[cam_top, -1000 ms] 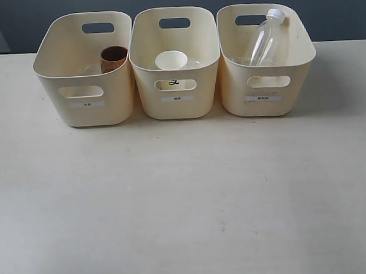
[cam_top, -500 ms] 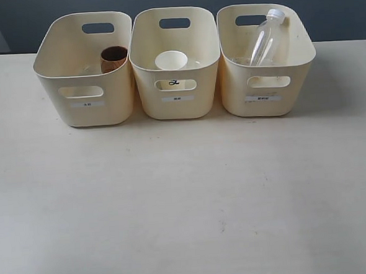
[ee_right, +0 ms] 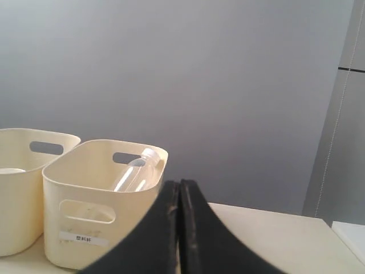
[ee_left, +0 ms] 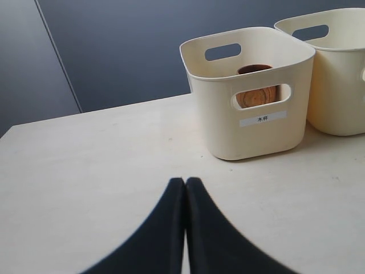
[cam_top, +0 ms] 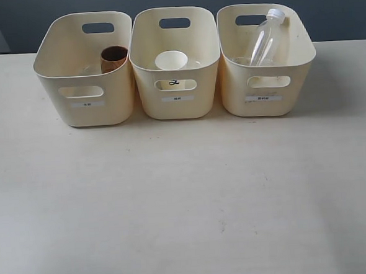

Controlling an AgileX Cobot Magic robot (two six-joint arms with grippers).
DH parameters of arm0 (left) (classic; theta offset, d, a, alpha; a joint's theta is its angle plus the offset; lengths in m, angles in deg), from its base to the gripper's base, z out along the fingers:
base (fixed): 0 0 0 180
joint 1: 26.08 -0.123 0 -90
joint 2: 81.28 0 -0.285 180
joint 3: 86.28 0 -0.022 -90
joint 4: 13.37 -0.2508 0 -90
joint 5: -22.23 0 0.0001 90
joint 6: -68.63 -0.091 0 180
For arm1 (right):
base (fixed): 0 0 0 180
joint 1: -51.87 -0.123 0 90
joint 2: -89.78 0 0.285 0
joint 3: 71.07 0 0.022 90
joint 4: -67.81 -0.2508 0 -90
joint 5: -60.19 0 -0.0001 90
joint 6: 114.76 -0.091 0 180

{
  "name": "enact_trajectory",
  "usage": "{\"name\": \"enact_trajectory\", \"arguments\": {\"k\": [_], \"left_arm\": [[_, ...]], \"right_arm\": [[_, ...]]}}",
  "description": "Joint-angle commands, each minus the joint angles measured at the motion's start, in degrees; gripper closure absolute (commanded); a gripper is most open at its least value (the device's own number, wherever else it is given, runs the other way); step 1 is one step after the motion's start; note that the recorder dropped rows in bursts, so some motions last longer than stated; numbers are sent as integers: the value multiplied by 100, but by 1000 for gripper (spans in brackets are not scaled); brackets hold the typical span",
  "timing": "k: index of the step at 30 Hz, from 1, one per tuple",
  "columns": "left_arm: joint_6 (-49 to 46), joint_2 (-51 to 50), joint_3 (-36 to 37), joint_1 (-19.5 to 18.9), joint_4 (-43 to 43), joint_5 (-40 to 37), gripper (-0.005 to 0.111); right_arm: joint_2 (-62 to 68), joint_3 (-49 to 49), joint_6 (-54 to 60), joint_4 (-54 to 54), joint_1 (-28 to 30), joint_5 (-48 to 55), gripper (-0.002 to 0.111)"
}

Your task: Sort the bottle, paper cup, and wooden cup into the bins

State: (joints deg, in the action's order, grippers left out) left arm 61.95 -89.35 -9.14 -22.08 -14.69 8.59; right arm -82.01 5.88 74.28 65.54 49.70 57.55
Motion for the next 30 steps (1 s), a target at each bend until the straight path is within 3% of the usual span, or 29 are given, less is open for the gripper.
{"name": "enact_trajectory", "arguments": {"k": [1, 13, 30], "left_arm": [[11, 28, 7, 20, 6, -9, 107], [11, 28, 7, 20, 6, -9, 107], [11, 28, 7, 20, 6, -9, 107]], "right_arm": [[-42, 28, 65, 227, 33, 187, 109], [-42, 28, 65, 227, 33, 855, 109], [-42, 28, 43, 184, 33, 832, 109]]}}
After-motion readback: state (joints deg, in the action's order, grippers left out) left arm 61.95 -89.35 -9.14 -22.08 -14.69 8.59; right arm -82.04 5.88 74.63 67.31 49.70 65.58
